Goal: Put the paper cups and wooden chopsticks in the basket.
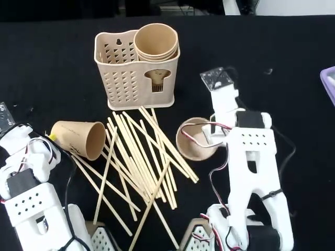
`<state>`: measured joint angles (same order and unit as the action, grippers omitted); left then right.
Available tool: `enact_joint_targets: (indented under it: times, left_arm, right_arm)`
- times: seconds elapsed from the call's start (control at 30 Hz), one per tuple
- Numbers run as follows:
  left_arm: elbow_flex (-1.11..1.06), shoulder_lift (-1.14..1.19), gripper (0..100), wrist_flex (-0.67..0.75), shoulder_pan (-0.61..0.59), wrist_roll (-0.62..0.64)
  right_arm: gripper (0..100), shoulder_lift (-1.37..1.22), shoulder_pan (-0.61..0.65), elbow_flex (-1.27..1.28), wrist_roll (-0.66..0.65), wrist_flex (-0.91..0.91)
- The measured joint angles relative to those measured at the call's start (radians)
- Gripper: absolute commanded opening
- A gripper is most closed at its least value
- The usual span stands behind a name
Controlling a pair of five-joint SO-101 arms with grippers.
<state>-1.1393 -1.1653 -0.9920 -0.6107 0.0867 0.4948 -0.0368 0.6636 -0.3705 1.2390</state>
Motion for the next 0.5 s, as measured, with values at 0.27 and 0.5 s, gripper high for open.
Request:
enact_joint_targets:
  times: [0.27,0.5]
  left_arm:
    - [0.000,0.000,22,0.000,0.000,0.000]
    - [0.000,0.000,22,0.000,0.000,0.000]
  right_arm:
    - [1.0,0.098,-0.028,-0.281,0.005,0.147]
    - [1.1,0.095,-0.006,-0.723,0.178,0.196]
